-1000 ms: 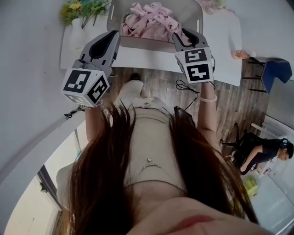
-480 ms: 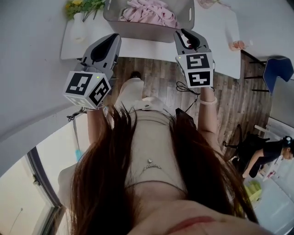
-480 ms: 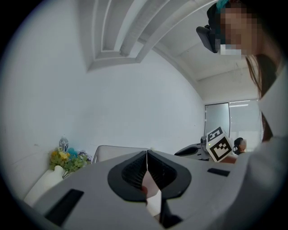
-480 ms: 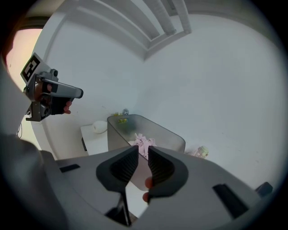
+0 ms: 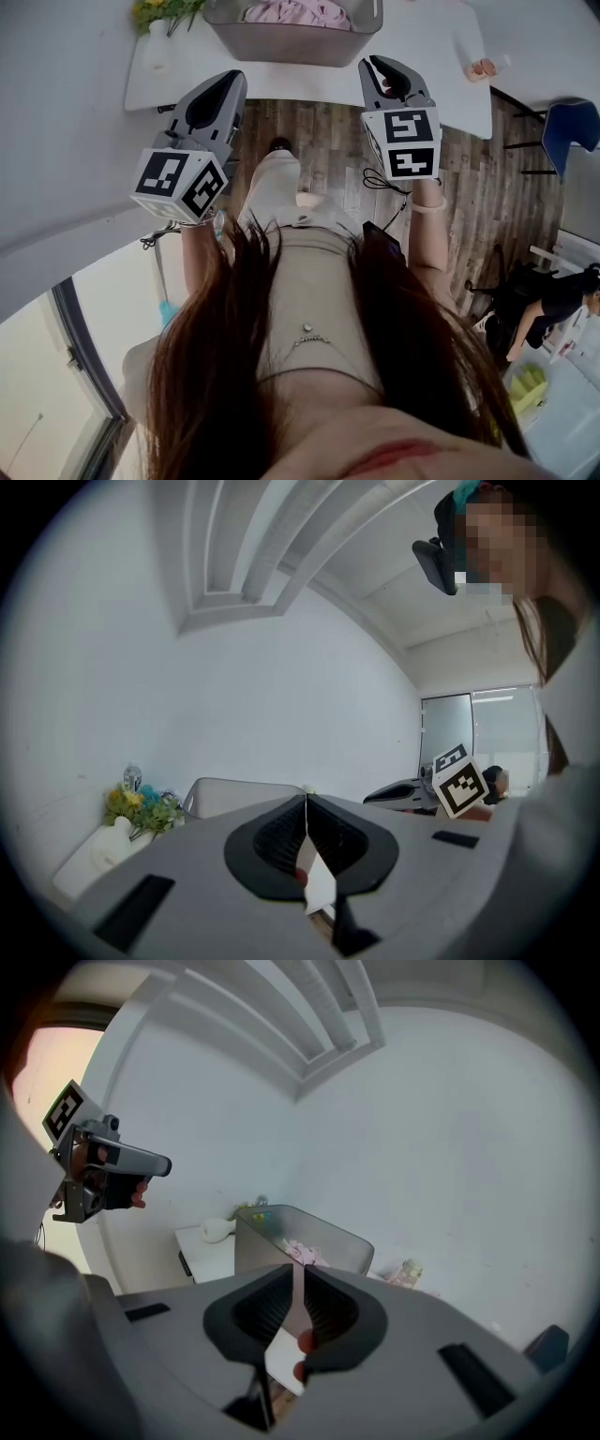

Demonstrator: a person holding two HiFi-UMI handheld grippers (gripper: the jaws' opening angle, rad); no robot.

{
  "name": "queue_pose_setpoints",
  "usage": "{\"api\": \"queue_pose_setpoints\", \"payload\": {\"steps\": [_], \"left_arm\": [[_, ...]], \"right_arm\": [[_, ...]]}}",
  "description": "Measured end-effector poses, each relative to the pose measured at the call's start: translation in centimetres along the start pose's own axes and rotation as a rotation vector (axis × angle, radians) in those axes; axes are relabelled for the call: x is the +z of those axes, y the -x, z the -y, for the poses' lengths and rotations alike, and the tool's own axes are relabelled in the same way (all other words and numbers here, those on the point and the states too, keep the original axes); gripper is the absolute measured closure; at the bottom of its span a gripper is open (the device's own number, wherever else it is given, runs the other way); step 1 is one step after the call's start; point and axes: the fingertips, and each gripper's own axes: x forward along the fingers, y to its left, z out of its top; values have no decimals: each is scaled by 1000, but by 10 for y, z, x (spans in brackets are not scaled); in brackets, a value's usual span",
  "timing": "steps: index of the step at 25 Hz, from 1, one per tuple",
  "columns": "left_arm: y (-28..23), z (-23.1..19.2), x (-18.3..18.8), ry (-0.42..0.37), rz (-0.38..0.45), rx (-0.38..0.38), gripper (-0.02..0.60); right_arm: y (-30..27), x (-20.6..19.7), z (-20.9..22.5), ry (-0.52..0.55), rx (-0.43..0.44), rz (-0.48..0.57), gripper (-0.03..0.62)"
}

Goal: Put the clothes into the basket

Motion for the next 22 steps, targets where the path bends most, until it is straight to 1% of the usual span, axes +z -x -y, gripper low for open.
{"api": "queue_pose_setpoints", "payload": {"steps": [14, 22], "left_arm": [[35, 42, -8, -23, 10, -24, 575], [63, 58, -9, -31, 32, -28, 575]], "right_arm": [[60, -10, -17, -18, -30, 52, 554], [92, -10, -35, 7, -38, 77, 557]]}}
